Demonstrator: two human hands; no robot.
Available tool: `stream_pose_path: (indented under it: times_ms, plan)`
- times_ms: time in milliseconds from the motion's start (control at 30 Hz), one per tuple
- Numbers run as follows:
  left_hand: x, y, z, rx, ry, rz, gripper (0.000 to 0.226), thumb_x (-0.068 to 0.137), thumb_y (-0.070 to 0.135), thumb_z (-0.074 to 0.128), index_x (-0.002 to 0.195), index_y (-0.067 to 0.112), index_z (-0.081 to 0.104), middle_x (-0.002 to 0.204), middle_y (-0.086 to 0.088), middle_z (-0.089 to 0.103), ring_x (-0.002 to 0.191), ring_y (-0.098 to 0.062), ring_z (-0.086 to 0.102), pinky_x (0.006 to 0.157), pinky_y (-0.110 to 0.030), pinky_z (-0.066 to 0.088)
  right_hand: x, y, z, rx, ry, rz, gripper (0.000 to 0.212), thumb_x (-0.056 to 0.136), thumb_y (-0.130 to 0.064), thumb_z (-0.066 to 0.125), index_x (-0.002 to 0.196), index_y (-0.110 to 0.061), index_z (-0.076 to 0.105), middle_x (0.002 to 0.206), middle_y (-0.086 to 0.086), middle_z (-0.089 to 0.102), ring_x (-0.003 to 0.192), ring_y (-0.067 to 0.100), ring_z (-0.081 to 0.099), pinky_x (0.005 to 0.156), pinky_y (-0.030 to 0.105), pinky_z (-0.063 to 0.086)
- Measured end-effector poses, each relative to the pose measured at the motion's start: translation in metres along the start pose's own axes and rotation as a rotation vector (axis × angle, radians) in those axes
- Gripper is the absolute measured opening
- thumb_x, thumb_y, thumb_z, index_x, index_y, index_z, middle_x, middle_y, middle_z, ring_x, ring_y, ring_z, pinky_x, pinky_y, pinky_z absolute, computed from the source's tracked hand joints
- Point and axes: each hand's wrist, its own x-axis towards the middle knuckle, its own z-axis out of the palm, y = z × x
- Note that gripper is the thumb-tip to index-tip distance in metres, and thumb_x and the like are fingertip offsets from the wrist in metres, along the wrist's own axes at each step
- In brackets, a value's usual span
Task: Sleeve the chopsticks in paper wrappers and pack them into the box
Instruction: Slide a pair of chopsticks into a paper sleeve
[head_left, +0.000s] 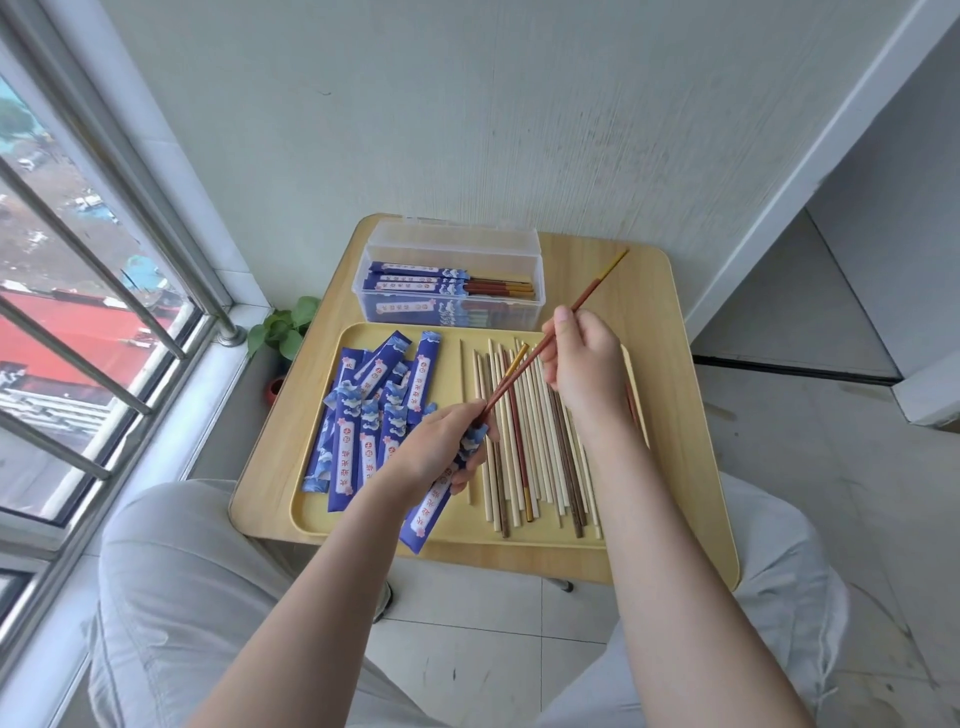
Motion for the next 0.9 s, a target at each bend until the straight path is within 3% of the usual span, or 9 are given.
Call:
stream_pose_path:
  times_ms: [233,300,367,433,500,567,667,733,900]
  plan:
    - [0.003,0.001,0.004,-0.011,0.111,0.026,0.035,0.107,0.038,0.041,0.091,0.010,0.053,0.062,-0.008,0.046,0.046,-0.020,0.036,0.047,-0.030,0.033,-0.004,0.012,0.015,-0.186,-0.070,-0.033,0.021,0.101,-0.029,0.055,0.083,-0.018,0.058,0.073,0.005,0.065,0.058,0.018,0.058,0.059,0.041,0.052]
    - [0.003,0.001,0.004,-0.007,0.096,0.026,0.035,0.107,0.039,0.040,0.092,0.010,0.053,0.062,-0.007,0.047,0.046,-0.019,0.036,0.046,-0.028,0.033,-0.005,0.009,0.014,-0.210,-0.111,-0.024,0.020,0.100,-0.029,0.057,0.085,-0.017,0.062,0.073,0.001,0.065,0.059,0.016,0.058,0.060,0.037,0.051]
    - [0.003,0.003,0.004,-0.014,0.090,0.026,0.036,0.107,0.040,0.039,0.093,0.010,0.054,0.061,-0.006,0.047,0.046,-0.018,0.036,0.045,-0.026,0.033,-0.008,0.004,0.013,-0.290,-0.256,0.005,0.021,0.098,-0.029,0.060,0.084,-0.016,0.067,0.071,-0.003,0.065,0.060,0.012,0.057,0.060,0.029,0.048]
    - [0.005,0.004,0.004,-0.016,0.105,0.030,0.036,0.108,0.039,0.039,0.096,0.009,0.055,0.062,-0.006,0.048,0.046,-0.018,0.036,0.045,-0.026,0.033,-0.012,0.002,0.012,-0.334,-0.457,0.118,0.022,0.097,-0.029,0.063,0.078,-0.018,0.069,0.066,-0.004,0.063,0.056,0.010,0.054,0.054,0.023,0.044]
    - [0.007,0.003,0.003,-0.001,0.116,0.022,0.034,0.108,0.036,0.040,0.098,0.009,0.056,0.063,-0.007,0.048,0.046,-0.018,0.036,0.045,-0.027,0.033,-0.013,0.004,0.008,-0.302,-0.540,0.235,0.022,0.096,-0.031,0.065,0.080,-0.017,0.070,0.065,-0.002,0.061,0.053,0.011,0.051,0.049,0.022,0.041]
    - [0.006,0.001,0.002,0.009,0.117,0.005,0.031,0.108,0.033,0.040,0.102,0.008,0.057,0.063,-0.008,0.048,0.046,-0.018,0.037,0.045,-0.026,0.033,-0.010,0.005,0.005,-0.297,-0.452,0.239,0.024,0.097,-0.036,0.064,0.104,-0.014,0.070,0.075,-0.001,0.066,0.055,0.012,0.056,0.051,0.024,0.045]
    - [0.008,0.003,0.001,0.049,0.095,-0.014,0.029,0.108,0.030,0.041,0.105,0.006,0.058,0.063,-0.009,0.048,0.045,-0.018,0.037,0.044,-0.025,0.035,0.001,0.006,0.004,-0.205,-0.220,0.150,0.046,0.100,-0.032,0.058,0.143,-0.022,0.043,0.095,0.001,0.068,0.056,0.010,0.065,0.052,0.025,0.053]
    - [0.009,0.006,0.002,0.059,0.078,-0.017,0.030,0.107,0.032,0.043,0.103,0.007,0.058,0.063,-0.009,0.047,0.045,-0.018,0.037,0.043,-0.025,0.035,0.007,0.005,0.006,-0.174,-0.171,0.076,0.048,0.102,-0.024,0.056,0.147,-0.027,0.039,0.103,0.000,0.067,0.063,0.012,0.069,0.058,0.029,0.059]
    - [0.015,0.019,0.000,0.143,0.050,-0.018,0.019,0.098,0.026,0.064,0.094,0.011,0.054,0.058,-0.001,0.047,0.044,-0.016,0.036,0.041,-0.025,0.035,0.010,0.006,0.016,-0.251,-0.216,0.028,0.029,0.103,-0.016,0.049,0.129,-0.021,0.062,0.107,0.002,0.069,0.073,0.014,0.072,0.067,0.037,0.063]
